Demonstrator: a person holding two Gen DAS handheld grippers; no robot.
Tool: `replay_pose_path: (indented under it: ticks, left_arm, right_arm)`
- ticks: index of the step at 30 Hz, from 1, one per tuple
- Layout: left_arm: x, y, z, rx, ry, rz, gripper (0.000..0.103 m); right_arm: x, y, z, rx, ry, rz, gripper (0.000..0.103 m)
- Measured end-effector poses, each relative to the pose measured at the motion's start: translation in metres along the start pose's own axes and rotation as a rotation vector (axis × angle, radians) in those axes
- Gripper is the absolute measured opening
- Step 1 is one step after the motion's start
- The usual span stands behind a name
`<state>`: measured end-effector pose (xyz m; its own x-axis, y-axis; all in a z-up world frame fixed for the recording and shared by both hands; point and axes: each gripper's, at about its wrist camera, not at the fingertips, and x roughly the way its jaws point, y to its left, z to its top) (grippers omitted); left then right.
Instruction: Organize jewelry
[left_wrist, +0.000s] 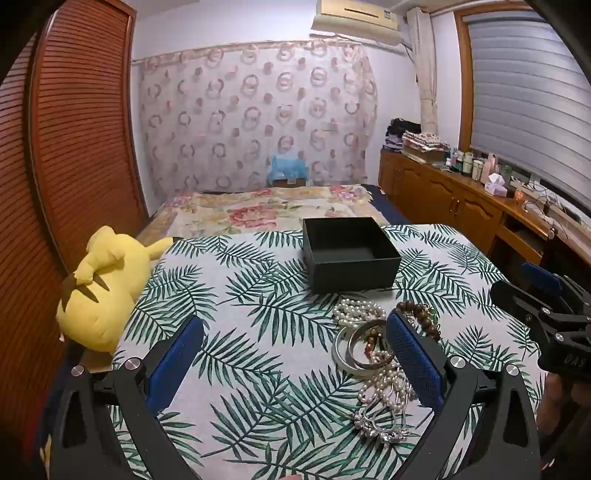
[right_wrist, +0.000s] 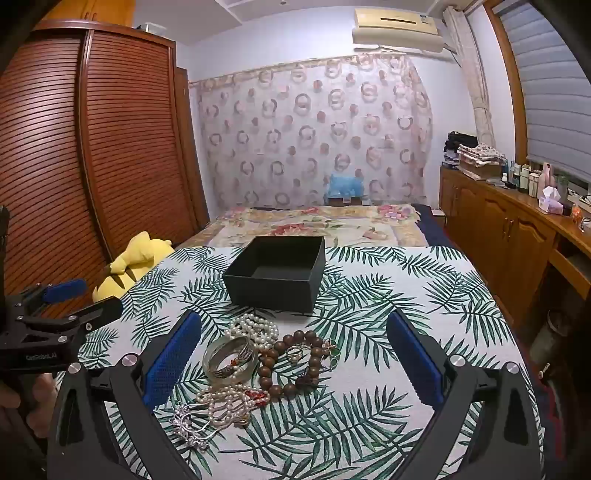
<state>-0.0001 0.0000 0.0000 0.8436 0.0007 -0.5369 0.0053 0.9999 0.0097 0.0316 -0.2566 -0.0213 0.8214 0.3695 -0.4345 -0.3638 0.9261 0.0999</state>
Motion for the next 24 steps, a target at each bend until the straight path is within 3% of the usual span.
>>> replay_pose_path:
  ticks: [24]
  left_arm:
    - [0.0003,0.0001,-0.0001,0.001,-0.005,0.002,0.095]
  right_arm:
    - [0.0002,-0.0003,0.0008,0.008,0.002,0.004,0.1]
